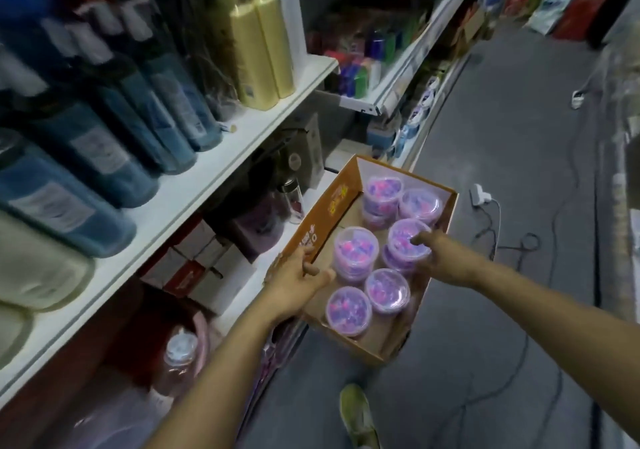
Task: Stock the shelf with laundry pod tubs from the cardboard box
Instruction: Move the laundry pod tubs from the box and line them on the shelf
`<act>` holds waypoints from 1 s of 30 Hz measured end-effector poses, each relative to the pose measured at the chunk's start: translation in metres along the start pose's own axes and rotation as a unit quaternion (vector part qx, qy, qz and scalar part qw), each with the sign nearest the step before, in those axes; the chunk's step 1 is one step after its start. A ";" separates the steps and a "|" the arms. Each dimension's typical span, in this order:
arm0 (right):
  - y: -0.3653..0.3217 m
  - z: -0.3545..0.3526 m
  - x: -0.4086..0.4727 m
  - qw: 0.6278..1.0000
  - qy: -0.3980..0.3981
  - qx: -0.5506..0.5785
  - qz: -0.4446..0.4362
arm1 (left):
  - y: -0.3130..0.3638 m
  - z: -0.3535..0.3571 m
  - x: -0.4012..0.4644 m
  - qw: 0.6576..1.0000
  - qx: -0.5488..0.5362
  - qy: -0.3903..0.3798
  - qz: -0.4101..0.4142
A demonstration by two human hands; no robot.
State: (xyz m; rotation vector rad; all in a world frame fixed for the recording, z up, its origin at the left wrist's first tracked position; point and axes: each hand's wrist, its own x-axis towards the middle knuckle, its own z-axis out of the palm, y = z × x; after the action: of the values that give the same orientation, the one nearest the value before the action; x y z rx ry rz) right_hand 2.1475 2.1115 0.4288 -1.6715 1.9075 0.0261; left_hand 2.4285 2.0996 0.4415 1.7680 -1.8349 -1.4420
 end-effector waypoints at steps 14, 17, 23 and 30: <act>0.065 0.090 0.152 0.966 0.009 -0.255 0.030 | -0.051 0.097 0.209 0.972 -0.046 0.028 -0.227; 0.069 0.098 0.157 0.956 0.065 -0.285 0.010 | -0.052 0.090 0.211 0.966 -0.097 0.049 -0.236; 0.058 0.096 0.150 0.942 0.132 -0.298 -0.076 | -0.049 0.082 0.208 0.943 -0.188 0.084 -0.260; 0.054 0.101 0.169 0.984 0.038 -0.151 0.089 | -0.056 0.091 0.210 0.932 -0.236 0.030 -0.273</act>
State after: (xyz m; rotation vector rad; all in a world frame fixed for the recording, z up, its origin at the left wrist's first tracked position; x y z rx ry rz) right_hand 2.1353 2.0104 0.2522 -1.7053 2.1931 0.3420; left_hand 2.3452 1.9757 0.2590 2.0949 -0.8682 -1.7887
